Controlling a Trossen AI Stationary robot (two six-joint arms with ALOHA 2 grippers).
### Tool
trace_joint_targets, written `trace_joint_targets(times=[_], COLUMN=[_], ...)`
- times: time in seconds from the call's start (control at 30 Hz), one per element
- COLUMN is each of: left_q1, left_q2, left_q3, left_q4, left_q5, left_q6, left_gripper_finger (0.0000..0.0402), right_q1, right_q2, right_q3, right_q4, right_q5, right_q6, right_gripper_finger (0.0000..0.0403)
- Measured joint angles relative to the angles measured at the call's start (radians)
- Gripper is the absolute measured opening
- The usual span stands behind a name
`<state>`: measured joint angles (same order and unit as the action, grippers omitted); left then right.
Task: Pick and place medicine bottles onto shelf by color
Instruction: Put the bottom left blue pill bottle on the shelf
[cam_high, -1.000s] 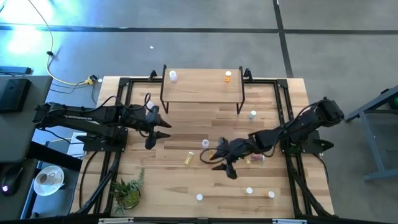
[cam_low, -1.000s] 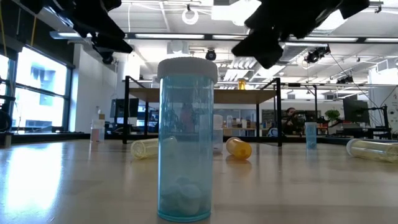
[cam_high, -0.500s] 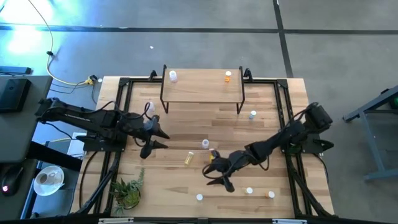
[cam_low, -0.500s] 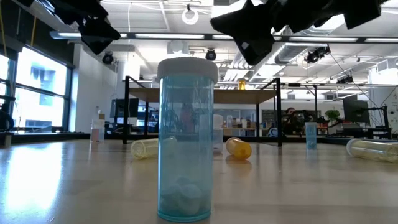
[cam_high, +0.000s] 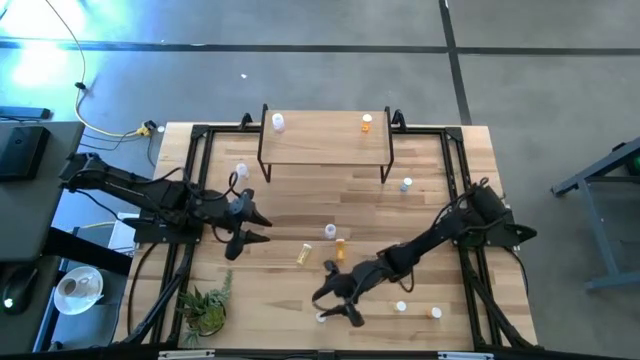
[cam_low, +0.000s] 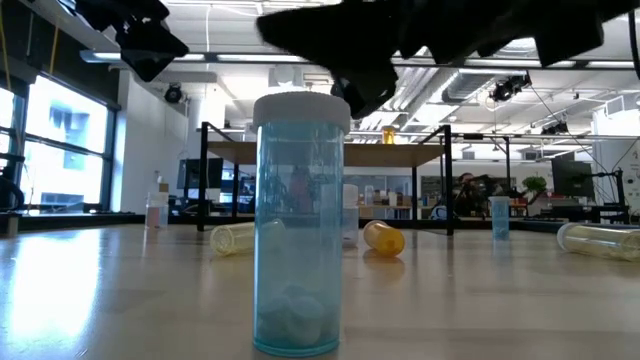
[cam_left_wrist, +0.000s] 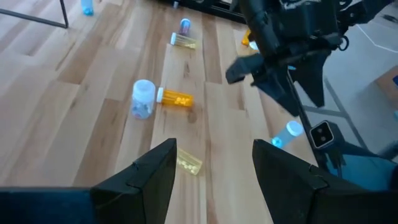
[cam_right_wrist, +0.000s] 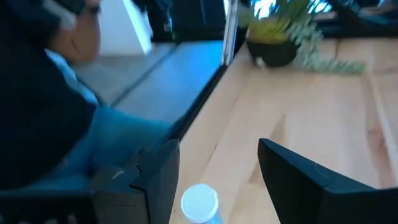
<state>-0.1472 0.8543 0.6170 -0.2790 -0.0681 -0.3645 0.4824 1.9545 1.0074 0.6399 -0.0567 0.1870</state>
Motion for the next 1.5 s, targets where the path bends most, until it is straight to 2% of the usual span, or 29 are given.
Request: trace_joint_targets(times=[0.2,0.33,0.57,0.87,1.5], left_q1=[-0.015,-0.02,-0.019,-0.019,-0.019], left_q2=[0.0,0.0,0.0,0.0,0.0], left_q3=[0.0,0.0,0.0,0.0,0.0], left_q4=[0.0,0.003,0.017,0.016,0.016], left_q5=[0.0,0.0,-0.009,-0.034,-0.033], left_q6=[0.0,0.0,0.0,0.0,0.0], left_gripper_finger=[0.0202,0.0202,0.0202,0.0202,0.0202], right_q1=[0.034,0.055,0.083,0.119,0.12], right_q2=[0.036,0.043,0.044,0.044,0.107], right_q3=[0.104,0.124,0.125,0.125,0.123], right_q4=[-0.165,-0.18,-0.233,-0.24,-0.22], right_q5=[0.028,0.064,0.201,0.261,0.277], right_q6=[-0.012,-0.012,0.002,0.037,0.068], right_gripper_finger=[0.0209,0.0209,0.0209,0.0209,0.0209])
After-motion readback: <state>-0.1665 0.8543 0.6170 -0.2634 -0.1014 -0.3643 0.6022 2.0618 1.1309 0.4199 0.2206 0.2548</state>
